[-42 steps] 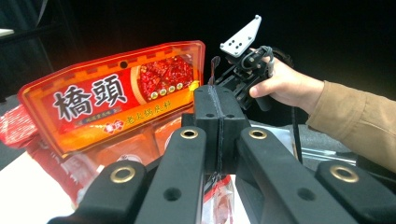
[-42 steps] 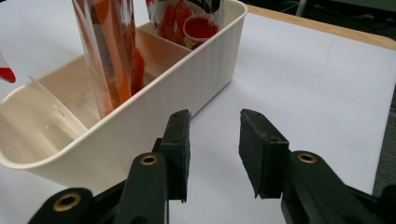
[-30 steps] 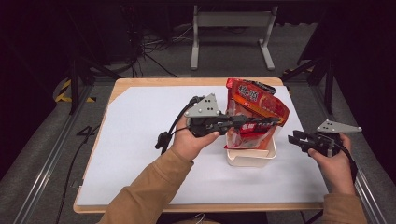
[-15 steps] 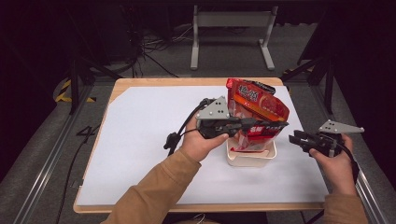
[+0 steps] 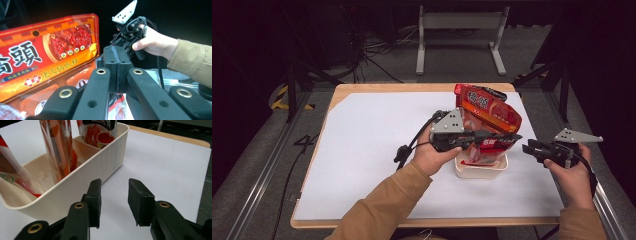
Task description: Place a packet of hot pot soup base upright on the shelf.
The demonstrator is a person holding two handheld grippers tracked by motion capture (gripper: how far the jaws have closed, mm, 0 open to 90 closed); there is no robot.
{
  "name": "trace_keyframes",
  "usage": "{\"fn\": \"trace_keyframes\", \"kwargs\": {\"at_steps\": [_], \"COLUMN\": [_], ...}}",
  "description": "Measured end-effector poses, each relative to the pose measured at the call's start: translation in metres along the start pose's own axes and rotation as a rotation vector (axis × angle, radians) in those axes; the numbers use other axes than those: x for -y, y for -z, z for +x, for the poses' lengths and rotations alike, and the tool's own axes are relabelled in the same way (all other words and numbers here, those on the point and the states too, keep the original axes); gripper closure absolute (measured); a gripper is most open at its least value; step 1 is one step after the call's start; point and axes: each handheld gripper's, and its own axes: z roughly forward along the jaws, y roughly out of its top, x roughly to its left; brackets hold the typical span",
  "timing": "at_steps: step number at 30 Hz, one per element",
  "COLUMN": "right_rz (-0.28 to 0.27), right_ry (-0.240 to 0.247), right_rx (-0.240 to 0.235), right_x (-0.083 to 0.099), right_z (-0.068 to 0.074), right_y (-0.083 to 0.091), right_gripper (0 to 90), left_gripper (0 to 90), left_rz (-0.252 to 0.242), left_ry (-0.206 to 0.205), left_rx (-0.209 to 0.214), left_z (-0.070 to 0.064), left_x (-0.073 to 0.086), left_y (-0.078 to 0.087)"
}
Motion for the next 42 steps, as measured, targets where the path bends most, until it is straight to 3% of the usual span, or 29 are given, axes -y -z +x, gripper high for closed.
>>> {"fn": "trace_keyframes", "kwargs": {"at_steps": [19,42], "right_rz": [0.005,0.012], "right_ry": [0.002,-0.002], "right_rx": [-0.001,-0.001], "right_x": [-0.001,0.000], "right_z": [0.001,0.001], "right_y": [-0.001,-0.004], "right_gripper": [62.4,61.6], "left_gripper": [90.0,89.9], "left_rz": [0.013,0.056], "left_ry": [0.031,0.078], "left_rx": [0.000,-0.027], "left_z": [0.003,0.012], "left_x": [0.023,0.051], "left_y": [-0.012,-0.001]}}
